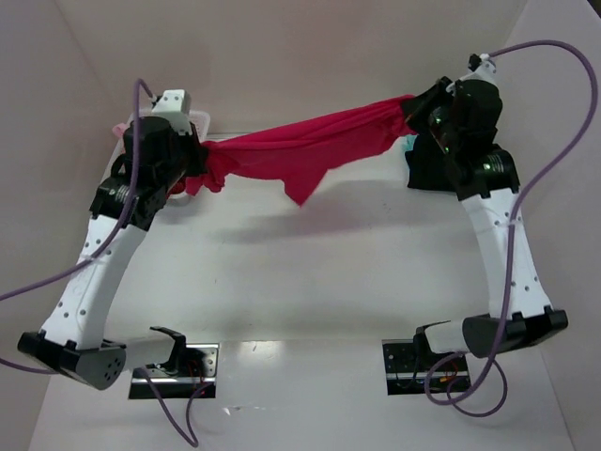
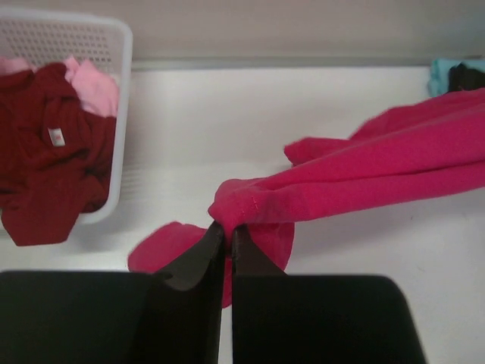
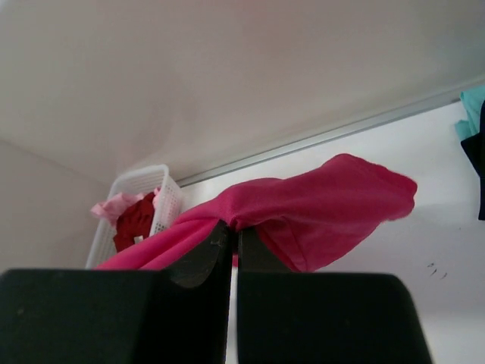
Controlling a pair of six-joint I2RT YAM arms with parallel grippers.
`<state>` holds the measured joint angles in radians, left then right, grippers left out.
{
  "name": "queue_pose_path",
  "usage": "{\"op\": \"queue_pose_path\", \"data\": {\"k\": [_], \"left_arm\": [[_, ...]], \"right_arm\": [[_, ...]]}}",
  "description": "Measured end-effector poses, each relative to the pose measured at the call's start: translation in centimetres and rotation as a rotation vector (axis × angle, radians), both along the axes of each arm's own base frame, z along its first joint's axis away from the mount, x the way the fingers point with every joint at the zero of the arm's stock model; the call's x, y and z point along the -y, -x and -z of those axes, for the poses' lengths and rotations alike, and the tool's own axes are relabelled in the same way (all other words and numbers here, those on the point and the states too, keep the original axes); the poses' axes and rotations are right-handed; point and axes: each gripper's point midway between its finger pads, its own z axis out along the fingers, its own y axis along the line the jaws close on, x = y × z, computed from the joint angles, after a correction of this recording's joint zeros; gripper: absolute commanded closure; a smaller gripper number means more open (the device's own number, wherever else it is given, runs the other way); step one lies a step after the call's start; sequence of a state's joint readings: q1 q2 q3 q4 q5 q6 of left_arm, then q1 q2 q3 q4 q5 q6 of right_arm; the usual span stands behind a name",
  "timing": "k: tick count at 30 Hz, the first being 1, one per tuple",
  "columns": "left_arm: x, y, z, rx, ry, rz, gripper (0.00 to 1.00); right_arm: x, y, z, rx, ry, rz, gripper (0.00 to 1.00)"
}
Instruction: Fold and stack the t-shirts
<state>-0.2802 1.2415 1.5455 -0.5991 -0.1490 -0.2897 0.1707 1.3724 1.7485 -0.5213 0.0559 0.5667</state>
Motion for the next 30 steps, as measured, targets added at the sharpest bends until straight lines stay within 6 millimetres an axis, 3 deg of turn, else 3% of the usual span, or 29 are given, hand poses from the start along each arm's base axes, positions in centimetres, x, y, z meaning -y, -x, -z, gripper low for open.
{"op": "queue_pose_path", "data": {"k": [4,12,14,17,19,20,25,28,30], "left_arm": [[-0.2,2.2,-3.2,0.08,0.027,0.025,0.98],[-0.1,8.1,-3.6,0.038,0.052,0.113,0.98],[-0.3,9.1,-3.4,0.025,0.051,0.118,0.98],[-0.3,9.1,-2.2,-0.008,0.048,0.118,0.99],[0.2,8.1,0.2,-0.07,0.051,0.114,1.0],[0.4,7.4,1.9,-0.108,0.052,0.111,1.0],[1.6,5.6,14.9,-0.447,0.036,0.086,1.0],[1.7,6.6,20.0,-0.597,0.029,0.073,1.0],[1.7,6.7,21.0,-0.625,0.024,0.068,1.0]], "right_arm": [[0.2,4.1,-2.8,0.061,-0.001,-0.031,1.0],[0.3,11.8,-5.1,0.097,-0.013,-0.098,1.0],[0.2,12.7,-5.4,0.091,-0.016,-0.112,1.0],[-0.1,12.3,-4.8,0.073,-0.015,-0.126,1.0],[-0.4,10.7,-2.3,0.024,-0.009,-0.124,1.0],[-0.6,9.5,0.1,-0.029,-0.003,-0.123,1.0],[-1.3,4.1,15.7,-0.4,0.045,-0.106,1.0],[-1.1,3.8,24.8,-0.619,0.077,-0.092,1.0],[-0.8,4.3,27.7,-0.694,0.091,-0.083,1.0]]}}
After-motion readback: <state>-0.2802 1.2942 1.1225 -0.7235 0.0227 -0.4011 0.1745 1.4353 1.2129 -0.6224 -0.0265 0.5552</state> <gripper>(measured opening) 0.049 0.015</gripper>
